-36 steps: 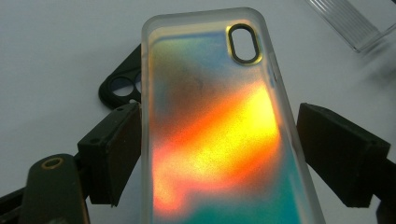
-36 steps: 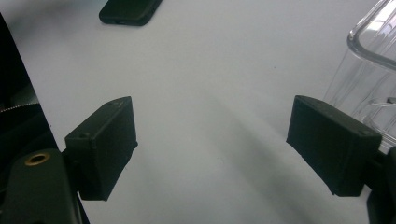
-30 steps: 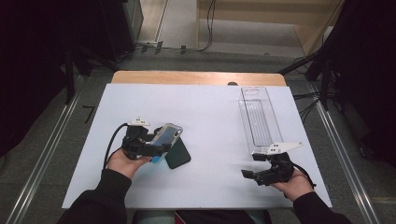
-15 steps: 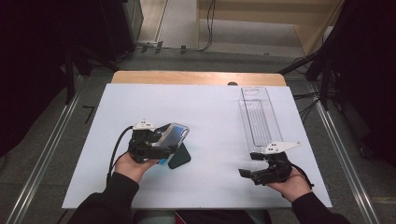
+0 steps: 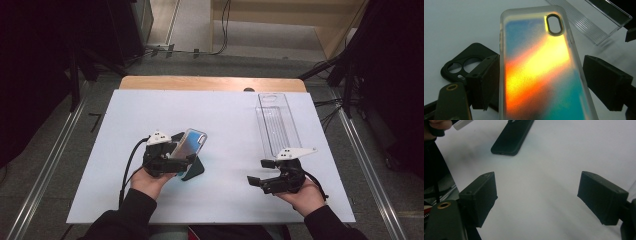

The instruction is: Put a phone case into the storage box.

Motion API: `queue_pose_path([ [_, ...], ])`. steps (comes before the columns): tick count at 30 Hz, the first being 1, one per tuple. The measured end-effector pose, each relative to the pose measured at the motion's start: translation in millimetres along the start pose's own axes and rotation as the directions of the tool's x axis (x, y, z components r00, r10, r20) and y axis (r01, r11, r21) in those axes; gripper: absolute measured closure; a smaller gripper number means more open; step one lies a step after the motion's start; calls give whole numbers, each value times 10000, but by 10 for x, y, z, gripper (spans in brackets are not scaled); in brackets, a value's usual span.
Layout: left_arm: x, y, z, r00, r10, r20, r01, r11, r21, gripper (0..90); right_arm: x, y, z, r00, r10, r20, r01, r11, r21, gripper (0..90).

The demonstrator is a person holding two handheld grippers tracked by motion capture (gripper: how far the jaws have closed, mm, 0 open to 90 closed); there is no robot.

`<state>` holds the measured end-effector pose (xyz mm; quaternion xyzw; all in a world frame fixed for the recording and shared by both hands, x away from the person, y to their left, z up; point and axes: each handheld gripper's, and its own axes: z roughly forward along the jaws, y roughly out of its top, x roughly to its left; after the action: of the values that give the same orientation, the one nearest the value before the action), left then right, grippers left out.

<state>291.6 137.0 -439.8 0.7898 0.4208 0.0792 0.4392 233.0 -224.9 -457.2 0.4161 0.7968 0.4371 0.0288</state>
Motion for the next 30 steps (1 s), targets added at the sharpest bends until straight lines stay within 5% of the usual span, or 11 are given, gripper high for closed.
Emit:
queue_pose_path([
  [13, -115, -101, 155, 9999, 53, -143, -57, 9996, -279, 165, 87, 178, 93, 9995, 306, -6, -306, 9994, -132, 141],
  [26, -233, -167, 193, 9989, 152, -440, -203, 9927, -1192, 165, 149, 380, 185, 9951, 928, -330, -941, 9948, -392, 141],
  [30, -252, -180, 191, 9985, 168, -525, -241, 9896, -1417, 165, 191, 452, 218, 9970, 754, -180, -761, 9963, -406, 142],
])
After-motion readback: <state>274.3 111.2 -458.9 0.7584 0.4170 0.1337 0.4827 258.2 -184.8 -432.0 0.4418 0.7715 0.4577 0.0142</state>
